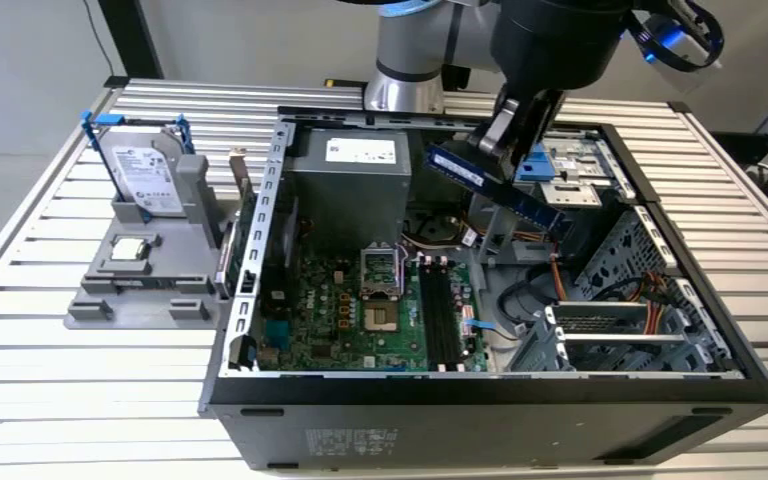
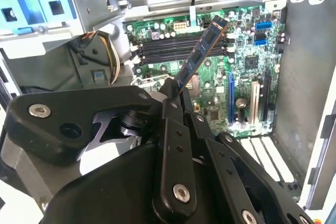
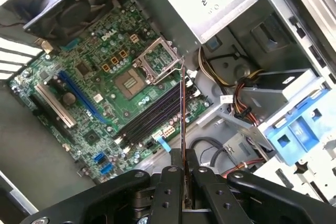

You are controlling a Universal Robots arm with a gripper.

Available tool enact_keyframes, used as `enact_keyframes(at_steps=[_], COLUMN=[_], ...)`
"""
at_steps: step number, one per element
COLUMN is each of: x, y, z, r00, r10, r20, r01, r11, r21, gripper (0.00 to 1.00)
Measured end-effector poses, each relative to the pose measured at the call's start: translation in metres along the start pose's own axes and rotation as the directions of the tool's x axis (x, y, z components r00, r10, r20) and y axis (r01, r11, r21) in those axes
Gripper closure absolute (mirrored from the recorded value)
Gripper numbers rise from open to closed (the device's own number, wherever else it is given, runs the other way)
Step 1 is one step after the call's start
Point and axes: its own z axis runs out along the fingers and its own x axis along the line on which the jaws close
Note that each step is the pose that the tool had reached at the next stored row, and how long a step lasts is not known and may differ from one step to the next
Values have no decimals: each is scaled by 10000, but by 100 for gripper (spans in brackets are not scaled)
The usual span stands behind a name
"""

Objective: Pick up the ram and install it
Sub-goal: 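Insert the ram into the slot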

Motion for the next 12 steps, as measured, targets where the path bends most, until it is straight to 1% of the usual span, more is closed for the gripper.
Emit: enact_keyframes(at_steps=[3, 7, 9, 10, 12], x=[0, 0, 0, 0, 0], y=[0, 0, 0, 0, 0], z=[0, 0, 0, 0, 0], r00=[9992, 9959, 9933, 9899, 9865], r10=[389, 899, 1158, 1418, 1639], r20=[9, 23, 30, 39, 46], r01=[-389, -900, -1159, -1419, -1640], r11=[9992, 9959, 9932, 9898, 9864], r21=[25, 58, 75, 91, 105], gripper=[100, 100, 100, 100, 100])
